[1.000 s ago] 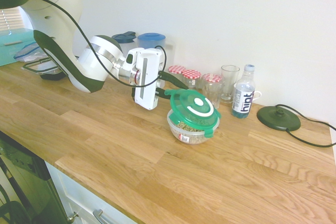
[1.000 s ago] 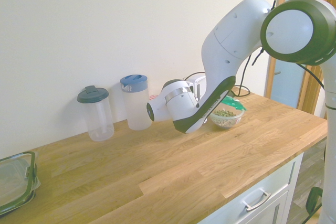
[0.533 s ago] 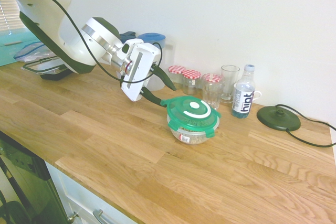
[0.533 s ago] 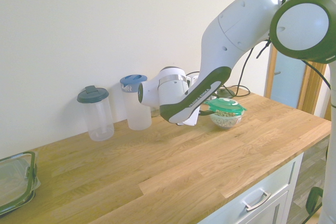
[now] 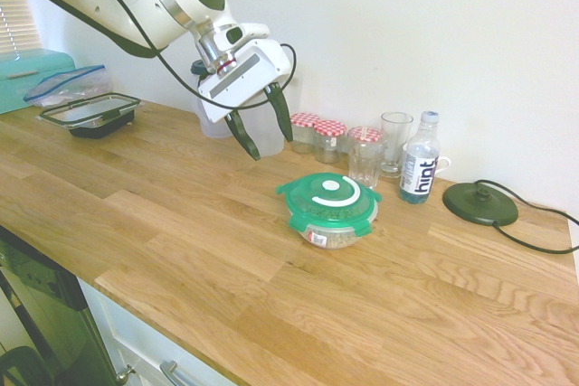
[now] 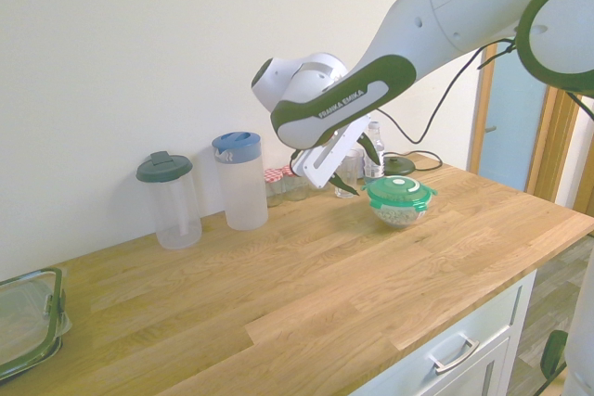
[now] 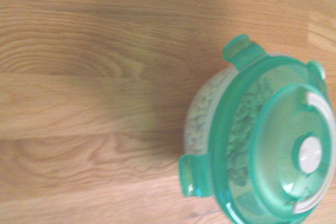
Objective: Cover the lid of food container
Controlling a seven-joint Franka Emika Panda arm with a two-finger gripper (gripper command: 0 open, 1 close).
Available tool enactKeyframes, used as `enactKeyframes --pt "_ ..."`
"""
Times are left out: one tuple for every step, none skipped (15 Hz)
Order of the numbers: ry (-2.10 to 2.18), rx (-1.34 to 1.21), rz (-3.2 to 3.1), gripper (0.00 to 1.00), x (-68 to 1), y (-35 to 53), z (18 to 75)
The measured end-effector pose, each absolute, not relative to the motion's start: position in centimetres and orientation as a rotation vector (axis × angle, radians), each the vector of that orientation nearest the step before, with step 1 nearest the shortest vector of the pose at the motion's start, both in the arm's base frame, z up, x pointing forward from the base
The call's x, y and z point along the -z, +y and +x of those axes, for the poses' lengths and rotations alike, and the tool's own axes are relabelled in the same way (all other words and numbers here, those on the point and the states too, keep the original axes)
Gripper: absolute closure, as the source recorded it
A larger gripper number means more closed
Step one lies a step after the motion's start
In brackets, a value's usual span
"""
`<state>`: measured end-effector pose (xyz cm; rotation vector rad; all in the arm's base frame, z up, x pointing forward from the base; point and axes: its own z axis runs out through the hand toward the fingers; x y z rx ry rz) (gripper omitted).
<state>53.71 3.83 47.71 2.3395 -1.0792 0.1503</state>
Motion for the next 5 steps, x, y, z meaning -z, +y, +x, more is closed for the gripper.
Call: enactKeyframes --pt "-1.110 -0.127 2.401 0.00 -48.8 3.6 52.9" --pt "-1.140 -0.108 2.463 0.00 -49.5 3.2 52.1" --pt "-1.167 -0.092 2.526 0.00 -49.9 2.9 51.3" --pt "-1.187 -0.077 2.590 0.00 -50.0 2.5 50.5" --pt "-1.201 -0.063 2.657 0.00 -50.0 2.3 49.8"
